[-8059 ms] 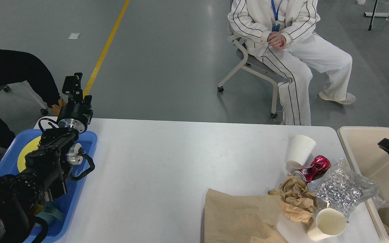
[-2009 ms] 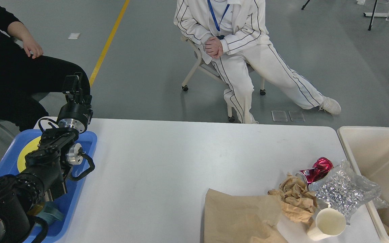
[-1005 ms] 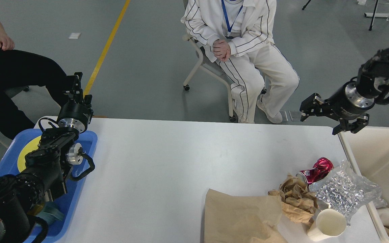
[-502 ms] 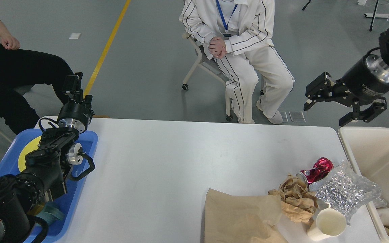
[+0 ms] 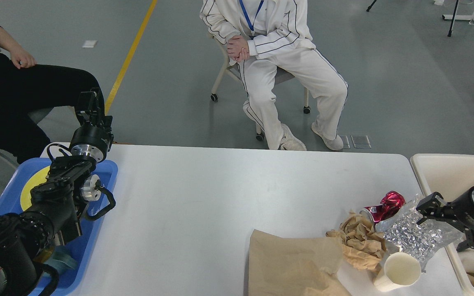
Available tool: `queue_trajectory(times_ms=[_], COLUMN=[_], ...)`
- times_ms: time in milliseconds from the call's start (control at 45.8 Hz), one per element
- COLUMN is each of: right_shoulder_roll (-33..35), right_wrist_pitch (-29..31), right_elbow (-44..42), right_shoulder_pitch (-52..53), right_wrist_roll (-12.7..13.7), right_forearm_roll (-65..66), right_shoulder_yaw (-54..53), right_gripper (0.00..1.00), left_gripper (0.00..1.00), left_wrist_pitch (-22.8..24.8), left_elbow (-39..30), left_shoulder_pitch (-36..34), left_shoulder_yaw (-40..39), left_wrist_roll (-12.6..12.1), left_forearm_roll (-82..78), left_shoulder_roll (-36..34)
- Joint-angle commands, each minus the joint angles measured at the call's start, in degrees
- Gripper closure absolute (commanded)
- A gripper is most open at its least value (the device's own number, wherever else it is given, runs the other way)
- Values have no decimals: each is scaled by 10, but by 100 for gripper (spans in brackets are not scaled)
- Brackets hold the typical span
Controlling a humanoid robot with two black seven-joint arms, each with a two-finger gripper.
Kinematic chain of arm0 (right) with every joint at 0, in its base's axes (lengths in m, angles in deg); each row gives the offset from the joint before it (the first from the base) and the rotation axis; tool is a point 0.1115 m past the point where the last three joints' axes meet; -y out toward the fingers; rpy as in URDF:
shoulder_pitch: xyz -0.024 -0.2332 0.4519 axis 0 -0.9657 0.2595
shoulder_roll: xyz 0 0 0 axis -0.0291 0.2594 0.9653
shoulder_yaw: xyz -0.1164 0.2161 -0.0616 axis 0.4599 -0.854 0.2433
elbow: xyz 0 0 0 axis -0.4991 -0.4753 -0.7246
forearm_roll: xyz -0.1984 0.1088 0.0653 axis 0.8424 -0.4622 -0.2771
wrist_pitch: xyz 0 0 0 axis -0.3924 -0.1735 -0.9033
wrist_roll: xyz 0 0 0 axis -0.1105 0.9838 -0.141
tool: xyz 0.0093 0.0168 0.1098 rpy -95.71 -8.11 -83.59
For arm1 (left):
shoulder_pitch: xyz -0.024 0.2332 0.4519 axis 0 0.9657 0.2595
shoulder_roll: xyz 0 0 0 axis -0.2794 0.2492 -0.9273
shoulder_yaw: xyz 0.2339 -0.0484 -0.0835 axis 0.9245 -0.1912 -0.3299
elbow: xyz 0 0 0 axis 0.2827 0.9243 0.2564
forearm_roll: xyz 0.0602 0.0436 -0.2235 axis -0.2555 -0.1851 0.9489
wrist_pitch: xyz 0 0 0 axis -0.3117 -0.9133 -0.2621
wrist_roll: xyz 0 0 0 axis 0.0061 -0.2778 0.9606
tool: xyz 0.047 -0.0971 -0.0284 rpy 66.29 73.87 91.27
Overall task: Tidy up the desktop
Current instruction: 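Lower the right gripper toward the crumpled foil beside the bin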
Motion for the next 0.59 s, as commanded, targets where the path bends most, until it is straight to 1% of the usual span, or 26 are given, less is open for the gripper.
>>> queue_trajectory(times_ms=[0,109,262,415,568], right_shoulder_roll=[1,0,-9,-27,-28], right_wrist_pitch=[-39,-94,-185,-240,-294], right_elbow=[-12,-14,-25,-43,-45], right_shoulder_pitch=[-51,-93,-134,-153,-157], right_wrist_roll=[1,0,0,0,-2], right_forearm_roll=[-2,-2,4,4,2], right_shoulder_yaw=[-39,-67,-73,-74,-88], right_gripper=[0,0,0,1,2], left_gripper=[3,3,3,3,3], left_wrist_pitch=[0,0,0,0,0], left_elbow=[0,0,0,0,0], left_shoulder_pitch=[0,0,0,0,0], left_shoulder_yaw=[0,0,0,0,0], left_wrist_roll=[0,0,0,0,0], left_forearm_roll=[0,0,0,0,0], left_shoulder_roll=[0,0,0,0,0])
